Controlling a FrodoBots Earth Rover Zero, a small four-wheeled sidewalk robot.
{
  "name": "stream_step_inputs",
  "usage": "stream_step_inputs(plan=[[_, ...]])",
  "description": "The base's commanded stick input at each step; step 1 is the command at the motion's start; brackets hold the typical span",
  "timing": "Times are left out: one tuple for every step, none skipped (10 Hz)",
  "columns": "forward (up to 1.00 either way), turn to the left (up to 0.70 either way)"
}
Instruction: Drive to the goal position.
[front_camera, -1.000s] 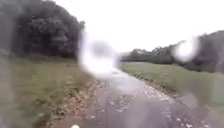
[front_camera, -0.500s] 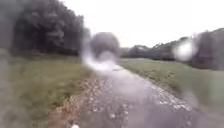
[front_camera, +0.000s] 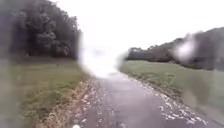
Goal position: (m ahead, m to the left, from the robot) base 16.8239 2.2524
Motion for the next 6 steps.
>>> stream_step_inputs(plan=[[0.85,0.00],[0.85,0.00],[0.85,0.00],[0.85,0.00],[0.85,0.00],[0.85,0.00]])
